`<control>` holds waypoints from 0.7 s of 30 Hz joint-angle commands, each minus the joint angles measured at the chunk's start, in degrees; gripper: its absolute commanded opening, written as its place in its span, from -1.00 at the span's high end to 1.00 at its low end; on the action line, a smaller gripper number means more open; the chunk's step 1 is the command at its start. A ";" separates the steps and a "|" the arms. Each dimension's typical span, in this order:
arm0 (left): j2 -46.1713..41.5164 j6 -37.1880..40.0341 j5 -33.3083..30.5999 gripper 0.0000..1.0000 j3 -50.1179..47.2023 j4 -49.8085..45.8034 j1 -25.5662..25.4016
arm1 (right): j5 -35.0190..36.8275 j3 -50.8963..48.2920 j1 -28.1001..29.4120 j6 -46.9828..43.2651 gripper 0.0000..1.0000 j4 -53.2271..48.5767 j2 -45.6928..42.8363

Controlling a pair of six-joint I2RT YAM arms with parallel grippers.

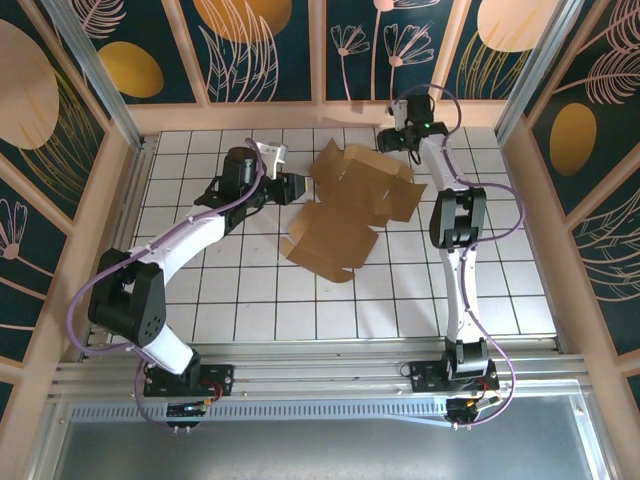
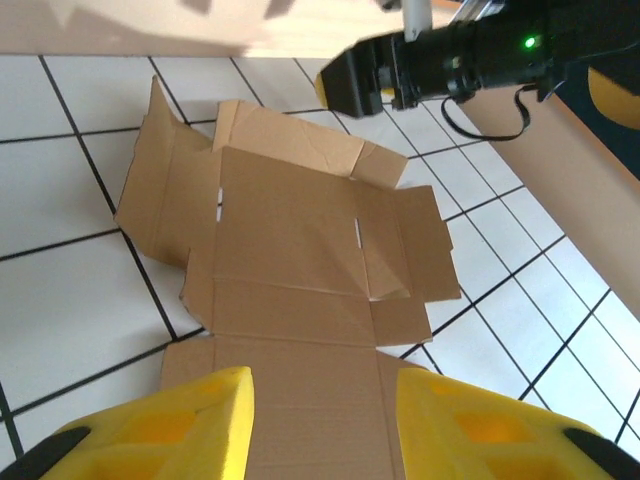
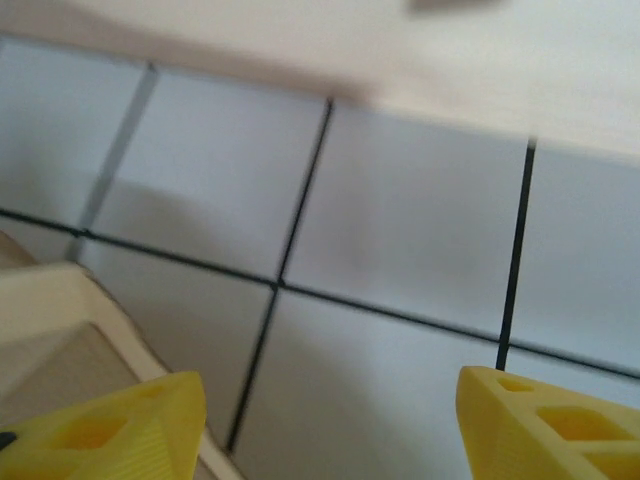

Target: Fold the paper box

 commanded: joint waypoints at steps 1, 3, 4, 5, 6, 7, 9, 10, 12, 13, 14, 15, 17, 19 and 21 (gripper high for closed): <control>-1.21 -0.44 1.29 0.12 -1.86 -3.28 -0.23 | -3.26 -0.44 0.21 -1.61 -0.48 -4.29 -1.36; -0.49 -0.07 1.69 0.08 -2.13 -3.93 -0.23 | -4.17 -3.97 0.20 -2.34 -0.52 -1.87 -1.95; 0.12 0.04 1.68 0.07 -2.19 -4.18 -0.23 | -5.10 -4.56 0.11 -2.60 -0.52 -1.46 -1.81; 0.65 0.17 1.65 0.07 -2.31 -4.35 -0.23 | -6.17 -4.51 0.14 -2.83 -0.52 -1.54 -1.50; 1.14 0.35 1.65 0.06 -2.32 -4.53 -0.22 | -7.25 -4.47 0.14 -2.83 -0.51 -1.74 -1.21; 1.79 0.54 1.78 0.06 -2.41 -4.49 -0.23 | -8.43 -4.44 0.14 -2.90 -0.51 -1.82 -0.85; 2.68 0.44 1.91 0.04 -2.34 -4.36 -0.22 | -10.10 -3.94 0.10 -3.03 -0.50 -2.41 -0.30; 3.05 0.51 2.15 0.04 -2.32 -4.28 -0.23 | -11.26 -3.97 0.12 -2.81 -0.50 -2.72 -0.30; 3.60 0.59 2.19 0.02 -2.32 -4.19 -0.23 | -16.10 -3.89 -0.26 -1.91 -0.52 -3.72 -0.75; 3.76 0.53 2.11 0.02 -2.46 -4.11 -0.23 | -18.22 -3.98 -0.61 -0.83 -0.54 -3.91 -1.14; 3.96 0.45 2.00 0.01 -2.64 -3.95 -0.23 | -19.53 -3.98 -0.85 0.23 -0.54 -4.11 -1.75; 4.30 0.33 1.93 0.01 -2.89 -3.84 -0.23 | -21.54 -4.18 -1.09 1.19 -0.55 -4.51 -2.43; 4.53 -0.06 1.98 0.02 -3.40 -3.59 -0.23 | -25.79 -6.16 -1.26 2.11 -0.58 -4.55 -4.26; 4.35 -0.44 2.41 0.02 -4.27 -3.05 -0.23 | -26.84 -9.14 -1.21 1.45 -0.60 -5.04 -5.92; 3.70 -0.53 2.44 0.01 -4.99 -2.77 -0.23 | -25.70 -11.47 -1.13 0.58 -0.63 -5.82 -6.77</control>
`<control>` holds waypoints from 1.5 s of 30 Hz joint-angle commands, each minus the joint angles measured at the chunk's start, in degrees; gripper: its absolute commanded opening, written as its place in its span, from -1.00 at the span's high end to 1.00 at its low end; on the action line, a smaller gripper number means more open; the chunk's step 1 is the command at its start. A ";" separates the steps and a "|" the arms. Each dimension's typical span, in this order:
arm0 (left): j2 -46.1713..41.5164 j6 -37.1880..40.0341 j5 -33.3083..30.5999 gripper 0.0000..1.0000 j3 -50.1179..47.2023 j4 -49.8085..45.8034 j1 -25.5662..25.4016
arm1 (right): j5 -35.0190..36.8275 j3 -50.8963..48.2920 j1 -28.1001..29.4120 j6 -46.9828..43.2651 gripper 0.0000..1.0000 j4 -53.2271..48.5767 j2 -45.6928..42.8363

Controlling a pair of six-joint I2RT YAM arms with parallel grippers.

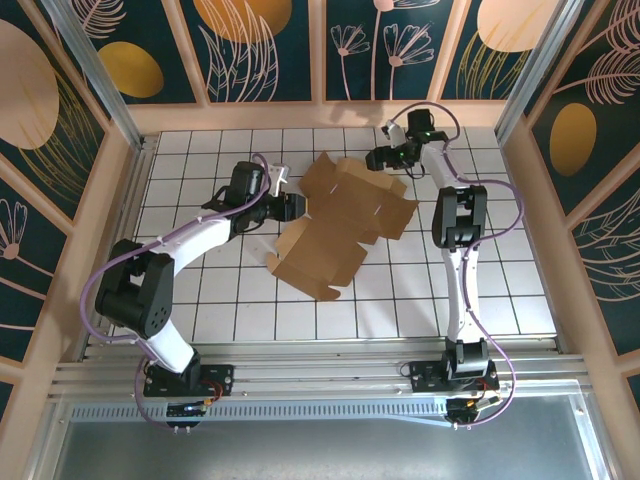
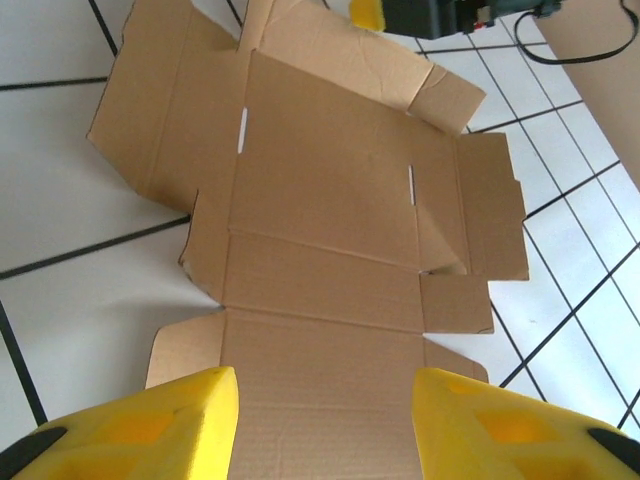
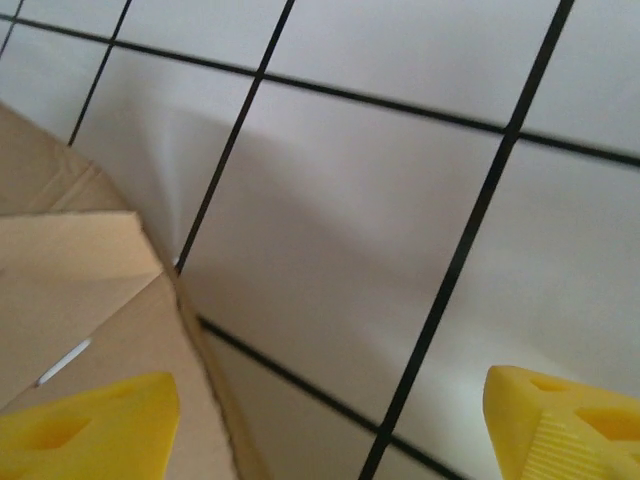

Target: Fold the paper box

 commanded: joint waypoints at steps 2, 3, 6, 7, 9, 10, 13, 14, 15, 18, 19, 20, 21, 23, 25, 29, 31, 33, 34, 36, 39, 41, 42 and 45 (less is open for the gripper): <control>-0.72 -0.31 1.63 0.00 -1.61 0.50 -0.25 | -3.27 -4.01 -0.43 -0.61 -0.65 -3.74 -4.76; -1.07 -0.29 1.67 -0.02 -1.79 0.39 -0.25 | -2.22 -4.49 -0.29 -0.84 -0.67 -4.05 -4.70; -2.19 -0.51 1.81 -0.11 -2.25 0.13 -0.25 | -0.06 -5.06 0.38 -2.10 -0.66 -4.85 -4.39; -2.56 -0.72 1.85 -0.16 -2.34 0.05 -0.25 | 1.97 -5.06 0.98 -2.83 -0.61 -5.11 -4.39; -3.29 -1.36 1.76 -0.30 -2.47 -0.14 -0.25 | 6.53 -5.74 2.04 -4.10 -0.49 -4.51 -4.61; -3.69 -1.72 1.64 -0.38 -2.59 -0.35 -0.26 | 9.57 -5.85 2.80 -4.77 -0.34 -4.16 -4.65; -5.00 -1.74 0.69 -0.46 -2.69 -1.16 -0.25 | 18.15 -7.01 4.85 -6.39 0.16 -1.85 -6.04; -5.45 -1.49 0.11 -0.47 -2.78 -1.63 -0.26 | 20.47 -7.87 5.59 -7.30 0.32 -1.00 -6.88; -5.94 -1.16 -0.73 -0.47 -2.72 -2.16 -0.25 | 23.25 -9.15 6.49 -8.76 0.48 0.21 -8.21; -7.68 -0.39 -3.75 -0.49 -3.07 -3.50 -0.25 | 32.38 -14.70 9.85 -14.24 0.81 4.85 -13.54; -8.40 -0.29 -4.97 -0.49 -3.34 -3.63 -0.25 | 36.48 -17.16 10.97 -16.40 0.90 7.09 -15.71; -9.27 -0.14 -6.46 -0.50 -3.76 -3.65 -0.25 | 40.72 -20.60 12.38 -19.12 0.94 10.56 -18.61; -10.13 -0.13 -7.97 -0.50 -4.11 -3.65 -0.25 | 44.83 -25.09 13.88 -22.30 1.00 14.93 -21.70; -11.82 -0.56 -10.90 -0.51 -5.28 -2.97 -0.27 | 52.74 -33.16 16.59 -29.31 1.00 25.27 -27.46; -13.34 -1.08 -13.75 -0.51 -5.87 -2.22 -0.25 | 58.34 -41.98 19.03 -39.05 1.00 37.37 -33.13; -15.24 -2.29 -18.73 -0.51 -9.24 -0.84 -0.16 | 64.29 -57.85 23.05 -62.49 1.00 62.64 -41.17; -15.92 -2.14 -20.07 -0.52 -10.55 1.04 -0.16 | 64.85 -62.61 24.11 -70.49 1.00 70.81 -43.07; -16.71 -1.68 -21.99 -0.54 -12.36 3.93 -0.16 | 64.79 -67.09 24.81 -78.33 1.00 79.19 -44.60; -17.08 -1.03 -22.58 -0.55 -13.31 5.65 -0.16 | 65.10 -68.77 24.81 -81.63 1.00 82.47 -44.73; -17.18 1.52 -22.76 -0.56 -14.38 8.31 0.05 | 65.21 -72.78 26.09 -88.53 1.00 91.93 -44.45; -14.56 5.32 -20.62 -0.53 -13.39 9.88 1.35 | 63.66 -78.43 26.96 -93.85 1.00 103.56 -43.37; -10.91 5.44 -16.65 -0.51 -10.43 8.86 4.26 | 62.91 -81.30 27.42 -94.88 1.00 108.80 -42.05; -8.89 4.14 -14.15 -0.51 -8.61 8.51 6.31 | 62.44 -83.00 27.52 -94.80 1.00 110.58 -41.60; -2.32 1.05 -7.02 -0.42 -0.93 5.90 10.60 | 63.04 -84.78 27.36 -90.40 1.00 108.55 -41.93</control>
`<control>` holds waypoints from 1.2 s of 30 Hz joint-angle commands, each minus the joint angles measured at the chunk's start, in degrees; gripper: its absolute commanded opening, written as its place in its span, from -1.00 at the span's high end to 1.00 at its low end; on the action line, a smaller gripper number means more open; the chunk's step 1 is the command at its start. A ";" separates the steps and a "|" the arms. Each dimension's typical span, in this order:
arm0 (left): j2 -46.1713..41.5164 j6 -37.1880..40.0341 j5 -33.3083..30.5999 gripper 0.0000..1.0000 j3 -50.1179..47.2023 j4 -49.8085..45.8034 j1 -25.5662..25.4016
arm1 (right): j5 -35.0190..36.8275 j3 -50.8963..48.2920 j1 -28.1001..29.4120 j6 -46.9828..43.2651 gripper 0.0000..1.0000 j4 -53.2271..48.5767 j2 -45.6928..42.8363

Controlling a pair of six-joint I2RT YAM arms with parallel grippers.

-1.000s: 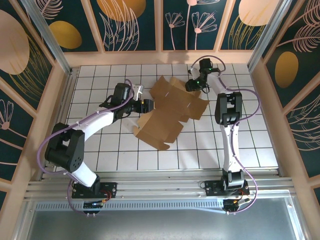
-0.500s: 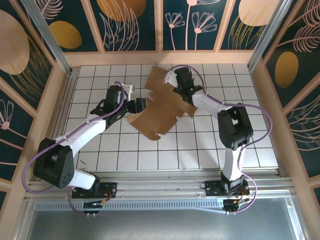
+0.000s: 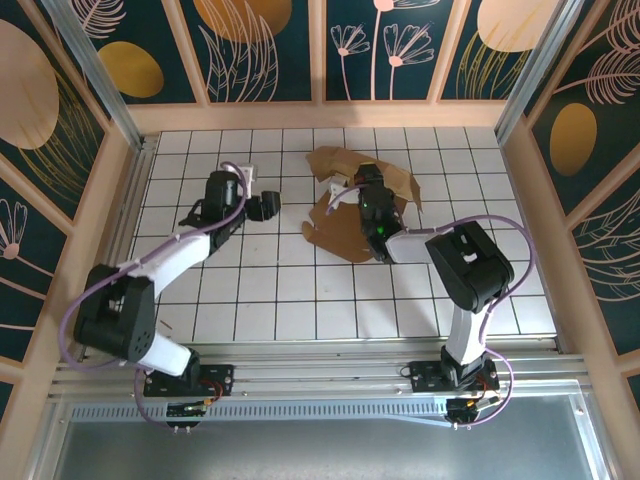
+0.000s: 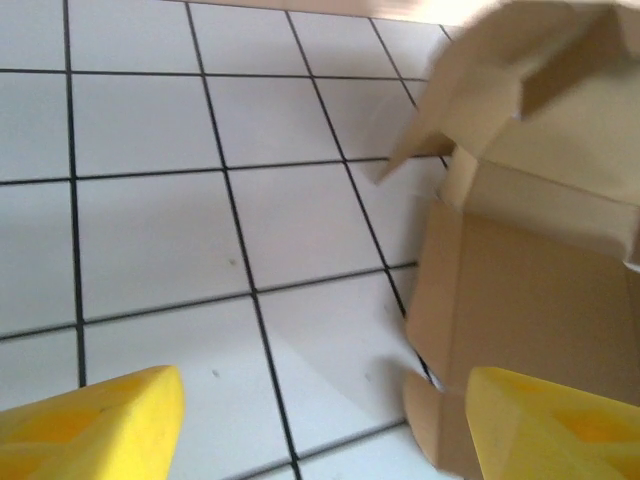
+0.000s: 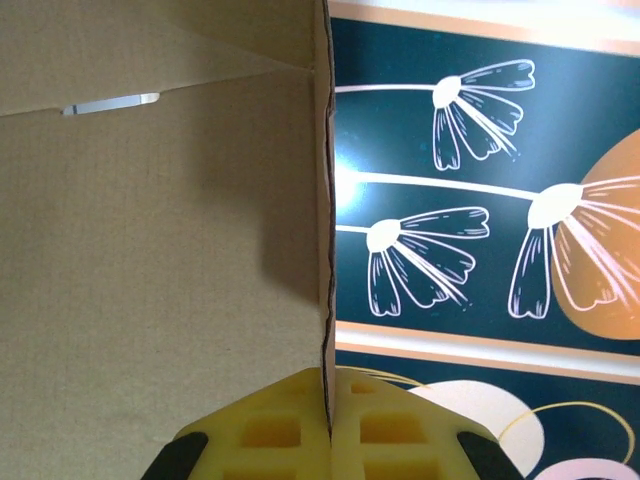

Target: Fold the paper box

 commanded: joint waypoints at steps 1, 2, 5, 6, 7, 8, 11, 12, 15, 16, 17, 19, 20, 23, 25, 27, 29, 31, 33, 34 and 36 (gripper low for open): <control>7.50 -1.38 8.17 -0.39 10.07 -2.45 3.80 | 0.41 -1.25 -0.05 1.60 1.00 6.53 -0.43; 10.94 -0.36 10.30 -0.34 14.31 -5.41 3.82 | -0.05 -1.07 -0.22 4.30 1.00 3.63 -1.51; 18.03 0.32 22.94 -0.16 21.38 -8.13 3.83 | -2.46 -0.09 -0.77 11.52 1.00 -5.57 -3.87; 18.58 -1.48 25.93 -0.07 20.62 -5.70 3.63 | -2.81 0.58 -1.04 13.90 1.00 -8.44 -4.40; 17.97 -3.57 26.09 0.00 18.35 -2.27 3.23 | -2.69 1.78 -1.36 16.76 1.00 -12.38 -4.66; 16.29 -6.31 25.35 0.05 14.36 3.01 2.65 | -2.71 3.25 -1.65 19.17 1.00 -17.35 -4.91; 12.29 -12.93 20.21 0.26 4.13 16.52 0.72 | -3.74 3.08 -1.83 21.41 1.00 -18.87 -5.13; 12.73 -12.85 17.75 0.32 3.56 17.19 0.12 | -4.21 2.48 -1.83 21.22 1.00 -18.07 -4.98; 16.69 -8.65 16.03 0.53 7.82 11.11 -1.21 | -4.57 3.79 -1.83 23.23 1.00 -22.09 -4.33; 17.67 -7.52 16.32 0.50 8.28 10.51 -1.94 | -4.97 4.58 -1.85 24.77 1.00 -24.18 -4.35; 18.47 -6.07 15.90 0.50 8.42 10.18 -3.27 | -5.70 5.02 -1.86 26.05 1.00 -25.59 -4.45; 20.18 -3.61 18.32 0.49 8.88 10.40 -5.39 | -6.32 5.27 -3.47 27.37 1.00 -26.41 -4.65; 21.28 -3.76 20.07 0.49 10.25 9.85 -6.11 | -6.34 5.56 -3.52 27.81 1.00 -26.51 -4.44; 23.89 -9.74 21.15 0.53 12.57 12.83 -7.86 | -6.11 5.91 -3.53 27.81 1.00 -26.62 -3.68; 25.88 -14.05 18.62 0.65 14.73 12.88 -8.70 | -5.99 5.88 -3.53 27.61 1.00 -26.20 -3.34; 28.31 -16.83 13.86 0.73 17.75 10.17 -9.19 | -6.05 5.82 -3.53 27.78 1.00 -25.85 -3.33; 31.41 -17.87 9.69 0.75 21.09 7.84 -9.24 | -6.34 5.73 -3.53 28.04 1.00 -25.67 -3.62; 35.38 -16.87 9.94 0.77 25.54 6.12 -9.20 | -6.95 5.31 -3.53 28.13 1.00 -25.67 -4.22; 39.85 -16.75 12.69 0.77 30.23 4.59 -9.16 | -7.66 4.97 -3.53 28.44 1.00 -25.90 -4.94; 42.16 -17.18 13.94 0.77 32.61 3.60 -9.20 | -7.90 5.00 -3.53 28.57 1.00 -26.11 -5.24; 45.06 -18.08 13.00 0.80 35.40 0.77 -9.20 | -7.90 5.05 -3.53 28.88 1.00 -26.51 -5.59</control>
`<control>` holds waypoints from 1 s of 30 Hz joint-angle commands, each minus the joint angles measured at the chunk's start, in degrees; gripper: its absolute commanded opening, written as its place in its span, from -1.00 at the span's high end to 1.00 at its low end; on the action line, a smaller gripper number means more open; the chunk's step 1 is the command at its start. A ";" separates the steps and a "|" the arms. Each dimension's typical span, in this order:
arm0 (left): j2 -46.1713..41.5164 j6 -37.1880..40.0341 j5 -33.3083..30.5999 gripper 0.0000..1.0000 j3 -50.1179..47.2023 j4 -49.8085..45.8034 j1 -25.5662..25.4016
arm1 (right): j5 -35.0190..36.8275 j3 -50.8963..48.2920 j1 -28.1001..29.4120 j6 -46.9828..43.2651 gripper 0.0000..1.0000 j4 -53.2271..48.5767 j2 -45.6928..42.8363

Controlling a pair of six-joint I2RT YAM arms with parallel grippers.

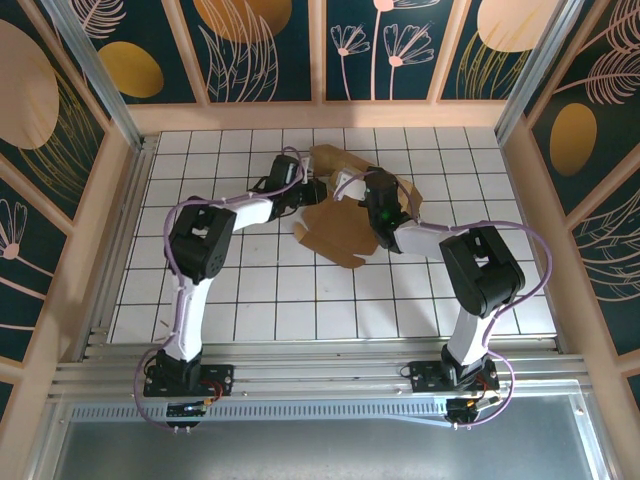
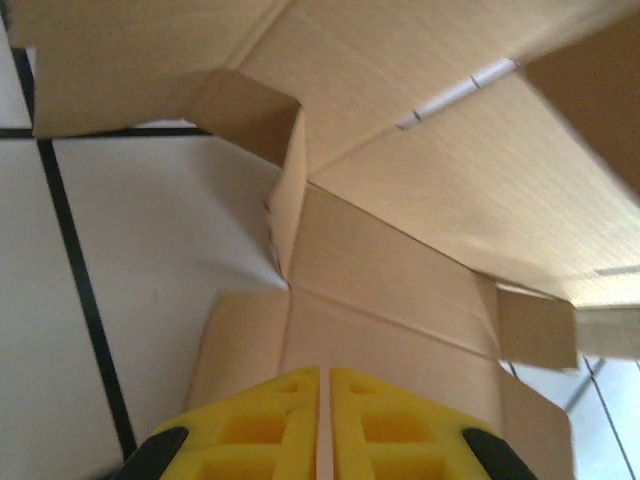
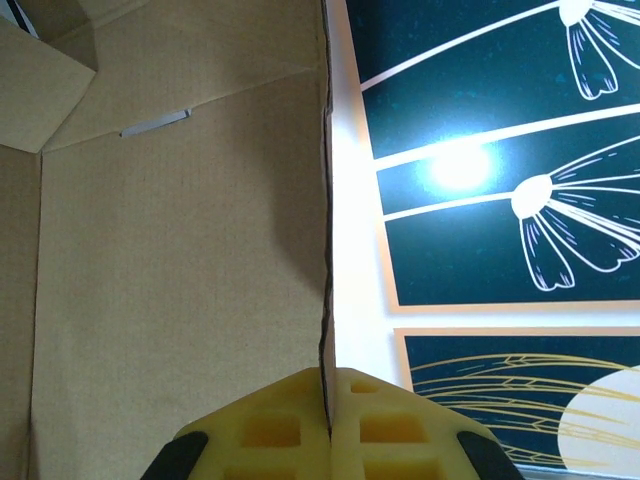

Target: Fold the paper box

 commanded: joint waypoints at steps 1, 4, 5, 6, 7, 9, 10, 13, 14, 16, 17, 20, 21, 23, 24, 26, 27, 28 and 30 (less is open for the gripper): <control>4.41 -2.29 -1.48 0.82 3.41 -6.38 0.18 | -1.88 0.16 -0.07 2.06 1.00 -2.94 -1.96; 4.37 -1.66 -4.96 0.83 1.64 -7.12 0.16 | -1.92 0.11 -0.18 2.16 1.00 -3.18 -2.10; 3.96 -0.93 -6.44 0.83 0.63 -7.29 0.10 | -1.88 0.08 -0.18 2.14 1.00 -3.23 -2.00; 3.59 -0.07 -8.02 0.83 -0.34 -7.30 0.15 | -1.92 0.08 -0.26 2.07 1.00 -3.14 -2.01; 3.48 1.13 -10.54 0.82 -1.08 -7.93 0.10 | -1.88 0.08 -0.27 2.07 1.00 -2.94 -1.97; 3.82 4.46 -16.28 0.83 -1.40 -10.52 0.00 | -1.80 0.26 -0.23 2.22 1.00 -2.85 -1.87; 3.88 6.22 -18.87 0.83 -1.97 -11.18 -0.08 | -1.76 0.42 -0.18 2.25 1.00 -2.83 -1.88; 1.45 9.38 -21.13 0.83 -4.89 -9.13 -0.22 | -2.17 0.63 -0.18 2.73 1.00 -3.24 -1.96; 0.31 10.11 -20.80 0.82 -5.38 -8.70 -0.17 | -2.33 0.75 -0.18 2.86 1.00 -3.37 -2.02; -2.66 10.72 -18.00 0.75 -6.90 -6.62 -0.17 | -2.73 0.76 -0.27 3.03 1.00 -3.40 -2.20; -4.62 10.87 -16.24 0.69 -7.54 -5.66 -0.17 | -2.91 0.86 -0.34 3.13 1.00 -3.70 -2.23; -10.90 10.49 -12.44 0.43 -8.73 -4.62 0.07 | -3.10 1.10 -0.44 3.28 1.00 -3.97 -2.07; -13.37 10.22 -12.04 0.33 -9.46 -4.22 0.28 | -3.31 1.06 -0.53 3.34 1.00 -3.97 -2.07; -19.69 9.60 -11.36 0.20 -10.93 -3.83 1.74 | -3.80 0.92 -0.70 3.48 1.00 -4.06 -2.23; -22.44 9.43 -10.31 0.17 -11.80 -3.16 2.89 | -4.31 0.75 -0.71 3.48 1.00 -4.06 -2.40; -27.49 9.74 -7.75 0.05 -13.37 -1.61 6.06 | -6.13 -0.03 -0.71 3.48 1.00 -4.02 -3.21; -29.16 11.87 -5.90 0.00 -13.23 -1.82 7.71 | -7.15 -0.45 -0.74 3.48 1.00 -3.95 -3.67; -29.87 16.51 -3.87 -0.01 -12.12 -3.20 8.90 | -8.09 -0.76 -0.79 3.48 1.00 -3.98 -4.16; -29.02 28.55 -0.85 0.03 -8.92 -8.71 9.33 | -9.83 -0.76 -0.95 4.18 1.00 -5.13 -5.01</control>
